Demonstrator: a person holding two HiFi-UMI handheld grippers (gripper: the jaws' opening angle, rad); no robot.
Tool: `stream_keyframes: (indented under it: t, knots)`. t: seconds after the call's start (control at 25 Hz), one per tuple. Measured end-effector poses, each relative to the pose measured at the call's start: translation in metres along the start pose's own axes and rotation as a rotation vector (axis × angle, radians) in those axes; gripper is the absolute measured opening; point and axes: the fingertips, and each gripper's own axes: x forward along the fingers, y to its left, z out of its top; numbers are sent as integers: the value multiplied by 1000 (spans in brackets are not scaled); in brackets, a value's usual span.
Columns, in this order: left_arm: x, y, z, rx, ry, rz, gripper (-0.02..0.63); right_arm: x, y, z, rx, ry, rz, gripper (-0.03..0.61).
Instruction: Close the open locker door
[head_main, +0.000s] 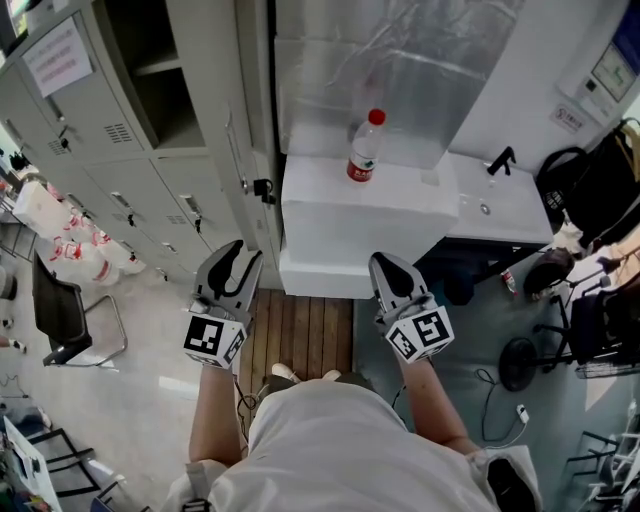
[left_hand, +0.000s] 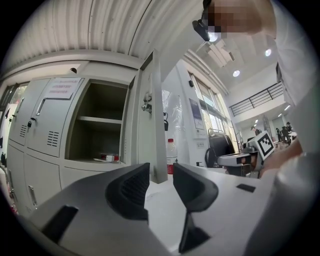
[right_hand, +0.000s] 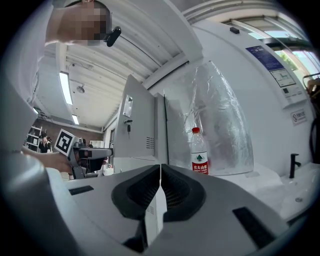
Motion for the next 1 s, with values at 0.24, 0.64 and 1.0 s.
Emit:
stream_keyframes:
  t: [0.24, 0.64, 1.0]
  knots:
    - [5, 7, 5, -13, -13, 0, 120, 6, 1, 0, 0, 0, -4, 18]
    - [-10, 27, 4, -8, -23, 20, 120, 40, 20, -2, -4, 9, 50, 18]
    - [-36, 68, 3, -7, -48, 68, 87, 93, 64, -4, -17, 12, 141, 18]
